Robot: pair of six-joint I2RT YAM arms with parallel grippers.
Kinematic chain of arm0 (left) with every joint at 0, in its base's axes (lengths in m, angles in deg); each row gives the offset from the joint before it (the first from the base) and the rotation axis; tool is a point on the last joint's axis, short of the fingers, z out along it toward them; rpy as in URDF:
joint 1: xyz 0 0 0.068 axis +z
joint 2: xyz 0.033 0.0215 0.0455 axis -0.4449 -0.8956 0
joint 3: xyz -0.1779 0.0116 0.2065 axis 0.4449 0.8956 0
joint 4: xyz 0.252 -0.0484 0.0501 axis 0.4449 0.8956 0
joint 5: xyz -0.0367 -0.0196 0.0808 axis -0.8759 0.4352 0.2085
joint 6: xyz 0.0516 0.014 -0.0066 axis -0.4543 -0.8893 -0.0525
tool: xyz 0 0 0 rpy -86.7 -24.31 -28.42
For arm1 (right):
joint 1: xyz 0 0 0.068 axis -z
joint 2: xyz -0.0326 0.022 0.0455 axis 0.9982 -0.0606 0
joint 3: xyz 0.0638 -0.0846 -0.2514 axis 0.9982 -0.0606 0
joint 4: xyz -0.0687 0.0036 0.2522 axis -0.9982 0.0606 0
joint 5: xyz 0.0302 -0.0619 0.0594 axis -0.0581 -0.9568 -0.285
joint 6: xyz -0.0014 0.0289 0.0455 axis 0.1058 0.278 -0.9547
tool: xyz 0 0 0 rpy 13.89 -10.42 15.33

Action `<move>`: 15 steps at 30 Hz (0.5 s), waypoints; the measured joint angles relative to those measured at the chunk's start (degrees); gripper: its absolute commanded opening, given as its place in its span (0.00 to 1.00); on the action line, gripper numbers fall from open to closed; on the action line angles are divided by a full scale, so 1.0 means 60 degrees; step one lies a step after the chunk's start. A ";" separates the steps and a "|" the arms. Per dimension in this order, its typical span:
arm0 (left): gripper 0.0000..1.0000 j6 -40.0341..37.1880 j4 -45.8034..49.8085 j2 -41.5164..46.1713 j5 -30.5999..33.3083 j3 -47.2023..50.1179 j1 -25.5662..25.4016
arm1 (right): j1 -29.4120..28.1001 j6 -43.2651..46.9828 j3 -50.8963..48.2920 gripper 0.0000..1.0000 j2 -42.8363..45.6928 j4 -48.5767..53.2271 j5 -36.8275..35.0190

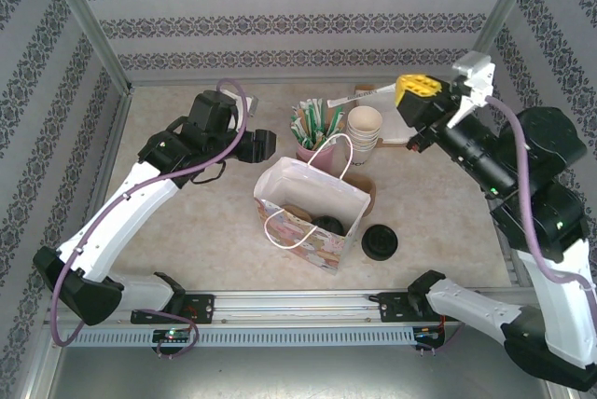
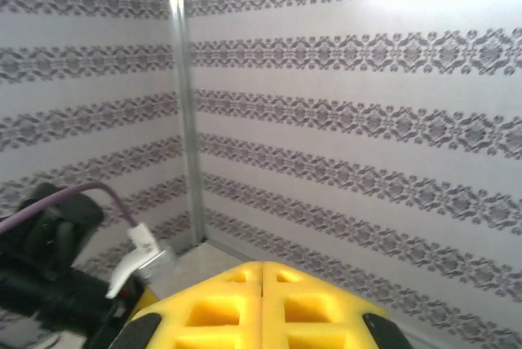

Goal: Pack the takeout coffee

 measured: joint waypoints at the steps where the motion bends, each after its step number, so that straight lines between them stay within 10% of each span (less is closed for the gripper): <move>1: 0.70 0.0040 -0.0007 0.0033 0.0000 0.0029 0.0000 | -0.0058 -0.0186 -0.0229 0.00 0.0211 0.0095 0.0237; 15: 0.70 0.0539 -0.0040 0.0517 -0.0033 0.0138 0.0000 | -0.0685 -0.1774 -0.2484 0.00 0.0976 0.0211 0.2386</move>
